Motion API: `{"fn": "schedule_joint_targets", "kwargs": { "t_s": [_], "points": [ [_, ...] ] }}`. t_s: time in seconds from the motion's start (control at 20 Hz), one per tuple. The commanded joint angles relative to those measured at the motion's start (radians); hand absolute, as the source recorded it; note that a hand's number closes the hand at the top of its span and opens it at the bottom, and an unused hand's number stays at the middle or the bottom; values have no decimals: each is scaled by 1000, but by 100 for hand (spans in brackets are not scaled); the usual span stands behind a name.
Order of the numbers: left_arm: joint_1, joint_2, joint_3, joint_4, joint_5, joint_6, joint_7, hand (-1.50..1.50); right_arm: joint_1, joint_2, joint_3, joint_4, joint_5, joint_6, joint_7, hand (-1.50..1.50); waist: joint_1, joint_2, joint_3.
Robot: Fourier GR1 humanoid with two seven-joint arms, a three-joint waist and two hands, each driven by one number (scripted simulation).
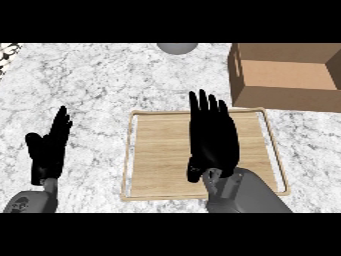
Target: Pick the pear from the tray and place it in the cardboard box
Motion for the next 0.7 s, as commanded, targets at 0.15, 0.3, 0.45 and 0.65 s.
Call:
{"fn": "schedule_joint_targets", "kwargs": {
  "t_s": [0.15,0.3,0.45,0.65],
  "points": [
    [-37,41,55,16,17,-49,30,0,-40,26,2,75,3,0,136,-150,0,0,0],
    [-35,-66,3,84,-45,24,-52,0,-65,26,-24,130,-15,-11,133,-150,-1,2,0],
    [13,-2,34,6,-3,-46,-2,0,-47,26,24,153,5,-52,161,-150,5,0,0],
    [-5,-47,12,27,-45,-12,-18,0,13,27,-35,154,78,-8,69,-150,-5,0,0]
  ]
}}
